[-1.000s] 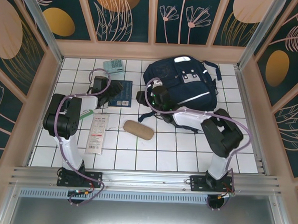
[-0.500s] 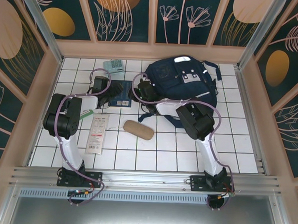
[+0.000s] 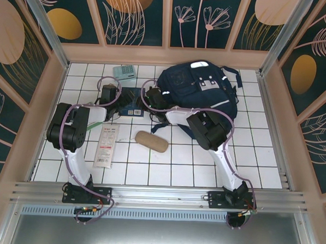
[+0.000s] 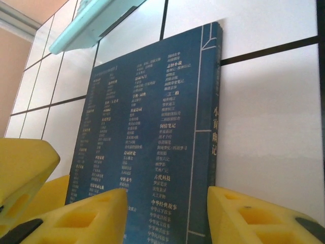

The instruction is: Pack books, pencil case, and school supplies into a backpack

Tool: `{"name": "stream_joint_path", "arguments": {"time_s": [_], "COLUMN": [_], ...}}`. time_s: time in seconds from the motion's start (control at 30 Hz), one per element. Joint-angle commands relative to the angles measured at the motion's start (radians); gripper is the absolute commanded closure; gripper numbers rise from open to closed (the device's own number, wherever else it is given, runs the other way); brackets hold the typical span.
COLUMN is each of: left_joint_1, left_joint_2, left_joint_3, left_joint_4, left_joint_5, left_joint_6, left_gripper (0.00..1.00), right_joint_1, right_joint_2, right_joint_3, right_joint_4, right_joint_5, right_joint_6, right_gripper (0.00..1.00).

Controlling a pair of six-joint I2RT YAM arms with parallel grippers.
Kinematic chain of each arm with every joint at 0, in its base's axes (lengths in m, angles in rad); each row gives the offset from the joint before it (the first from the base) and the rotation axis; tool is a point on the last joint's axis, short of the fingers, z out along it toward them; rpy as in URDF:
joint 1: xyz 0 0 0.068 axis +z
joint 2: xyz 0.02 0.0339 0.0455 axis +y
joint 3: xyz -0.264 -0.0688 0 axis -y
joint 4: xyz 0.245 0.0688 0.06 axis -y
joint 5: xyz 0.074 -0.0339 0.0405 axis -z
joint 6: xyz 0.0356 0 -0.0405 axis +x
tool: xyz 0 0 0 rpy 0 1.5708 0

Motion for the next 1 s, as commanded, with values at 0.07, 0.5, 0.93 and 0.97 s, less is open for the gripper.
{"name": "stream_joint_path", "arguments": {"time_s": [0.07,0.5,0.93,0.97], "left_joint_1": [-0.036,-0.041,-0.041,-0.04], "left_joint_2": [0.037,0.014,0.057,0.059], "left_joint_3": [-0.019,-0.039,-0.021,-0.021], "left_joint_4": [0.003,-0.012,-0.081,-0.081], "left_joint_5": [0.117,0.089,0.035,0.035], "left_joint_6": [-0.056,-0.064,-0.066,-0.066], "left_gripper": [0.14,0.34,0.73,0.73], "right_joint_1": [0.006,-0.004,0.005,0.005], "right_joint_2": [0.026,-0.058,-0.047,-0.038], "right_joint_3": [0.002,-0.03,0.097,0.107], "right_joint_4": [0.091,0.03,-0.273,-0.291], "right_joint_5": [-0.172,-0.104,0.18,0.187], "right_joint_6": [0.084,0.07,-0.074,-0.073], "right_gripper": [0.54,0.5,0.46,0.45]}}
